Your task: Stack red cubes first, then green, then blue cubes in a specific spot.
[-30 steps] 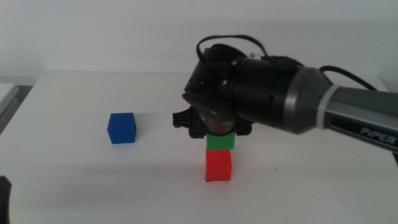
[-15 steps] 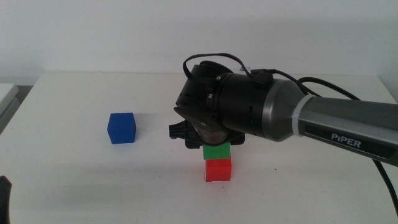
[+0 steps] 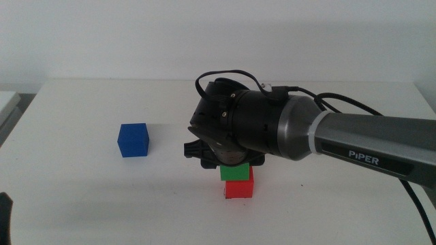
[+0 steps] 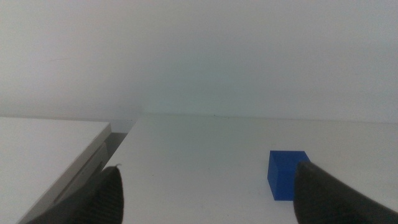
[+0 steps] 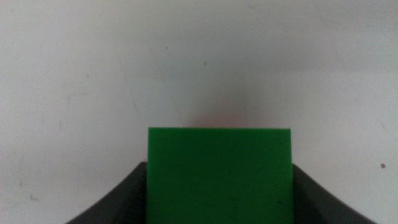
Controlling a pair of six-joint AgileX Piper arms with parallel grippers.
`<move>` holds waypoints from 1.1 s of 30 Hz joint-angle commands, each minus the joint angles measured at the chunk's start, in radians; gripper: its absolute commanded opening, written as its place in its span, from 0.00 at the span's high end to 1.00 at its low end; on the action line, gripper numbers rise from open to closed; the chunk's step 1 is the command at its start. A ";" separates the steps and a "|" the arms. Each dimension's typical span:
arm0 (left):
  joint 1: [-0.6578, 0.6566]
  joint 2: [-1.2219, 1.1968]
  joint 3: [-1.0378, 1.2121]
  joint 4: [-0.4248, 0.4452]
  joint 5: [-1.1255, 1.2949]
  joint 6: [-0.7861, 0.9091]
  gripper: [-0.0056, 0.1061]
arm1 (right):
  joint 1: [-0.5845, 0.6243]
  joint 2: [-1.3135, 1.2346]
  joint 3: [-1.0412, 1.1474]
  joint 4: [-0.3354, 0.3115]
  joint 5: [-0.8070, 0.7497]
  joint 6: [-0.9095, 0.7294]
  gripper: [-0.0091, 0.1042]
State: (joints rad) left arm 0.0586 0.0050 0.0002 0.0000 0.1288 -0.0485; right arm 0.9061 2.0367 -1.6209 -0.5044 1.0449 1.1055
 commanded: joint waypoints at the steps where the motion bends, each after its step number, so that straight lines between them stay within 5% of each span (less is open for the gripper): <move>1: 0.001 -0.005 0.000 -0.005 -0.014 -0.002 0.11 | 0.000 -0.006 0.003 -0.041 0.007 0.032 0.87; 16: 0.001 -0.005 0.000 -0.005 -0.014 -0.002 0.11 | 0.002 -0.046 0.021 -0.102 0.025 0.046 0.87; 24: 0.001 -0.005 0.000 -0.005 -0.014 -0.002 0.11 | 0.021 -0.080 0.114 -0.141 -0.095 0.075 0.87; 33: 0.001 -0.005 0.000 -0.005 -0.014 -0.002 0.11 | 0.021 -0.076 0.114 -0.123 -0.079 0.088 0.87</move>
State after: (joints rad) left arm 0.0586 0.0050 0.0002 0.0000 0.1288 -0.0485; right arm 0.9254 1.9690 -1.5129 -0.6200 0.9503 1.1877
